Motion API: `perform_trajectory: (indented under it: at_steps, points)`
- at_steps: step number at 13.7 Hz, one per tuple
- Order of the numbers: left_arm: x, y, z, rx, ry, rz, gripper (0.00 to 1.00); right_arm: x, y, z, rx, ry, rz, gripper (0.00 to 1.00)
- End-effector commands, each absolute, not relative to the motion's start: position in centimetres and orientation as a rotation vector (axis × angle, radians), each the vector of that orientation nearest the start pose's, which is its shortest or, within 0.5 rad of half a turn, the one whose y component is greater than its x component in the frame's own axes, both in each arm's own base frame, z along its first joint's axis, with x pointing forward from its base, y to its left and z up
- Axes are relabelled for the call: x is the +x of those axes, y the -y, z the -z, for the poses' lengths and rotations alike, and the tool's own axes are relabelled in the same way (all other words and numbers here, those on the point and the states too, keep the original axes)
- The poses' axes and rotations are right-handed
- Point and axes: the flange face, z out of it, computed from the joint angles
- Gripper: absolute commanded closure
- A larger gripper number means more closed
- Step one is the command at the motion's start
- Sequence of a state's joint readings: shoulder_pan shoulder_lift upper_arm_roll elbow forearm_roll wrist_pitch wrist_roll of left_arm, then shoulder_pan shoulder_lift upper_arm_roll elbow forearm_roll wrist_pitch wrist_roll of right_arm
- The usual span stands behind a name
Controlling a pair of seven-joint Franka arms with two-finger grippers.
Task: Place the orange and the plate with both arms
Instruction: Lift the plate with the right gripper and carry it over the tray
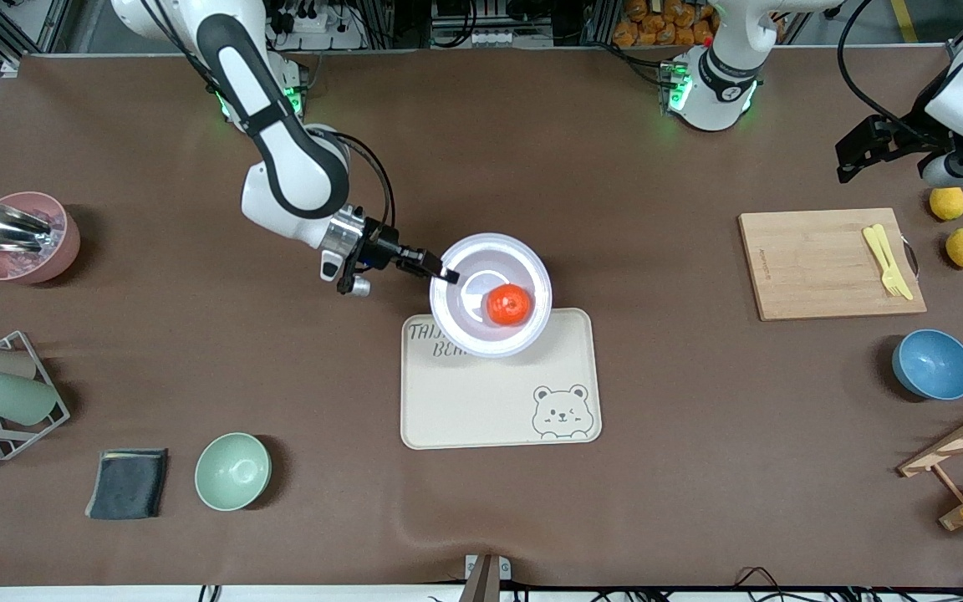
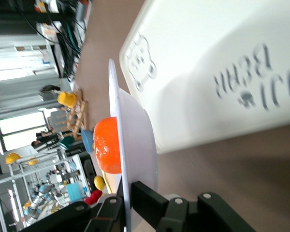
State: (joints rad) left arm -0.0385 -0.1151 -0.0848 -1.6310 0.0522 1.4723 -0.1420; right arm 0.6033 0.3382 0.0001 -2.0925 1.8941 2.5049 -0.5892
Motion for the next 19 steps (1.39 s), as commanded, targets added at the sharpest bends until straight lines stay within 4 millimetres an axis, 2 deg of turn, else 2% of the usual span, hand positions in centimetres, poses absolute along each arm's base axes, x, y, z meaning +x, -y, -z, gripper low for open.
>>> perform_trajectory:
  at_steps: [1,4,7,14,19]
  points:
    - [50.0,5.9,-65.0,-3.062,0.049,-0.055,0.0,52.4,-33.8,-24.3,-1.985,-0.511,0.071,1.0]
    - [50.1,5.8,-64.8,-3.067,0.053,-0.059,0.0,55.2,-34.3,-23.5,-1.961,-0.521,0.094,1.0]
    - [50.1,5.7,-64.8,-3.067,0.053,-0.059,0.0,56.6,-35.4,-21.5,-1.961,-0.517,0.095,1.0]
    - [50.2,5.2,-64.4,-3.066,0.066,-0.069,0.0,58.0,-38.3,-17.7,-1.967,-0.526,0.107,1.0]
    - [50.3,5.3,-64.2,-3.066,0.064,-0.074,0.0,58.2,-38.9,-16.1,-1.988,-0.515,0.112,1.0]
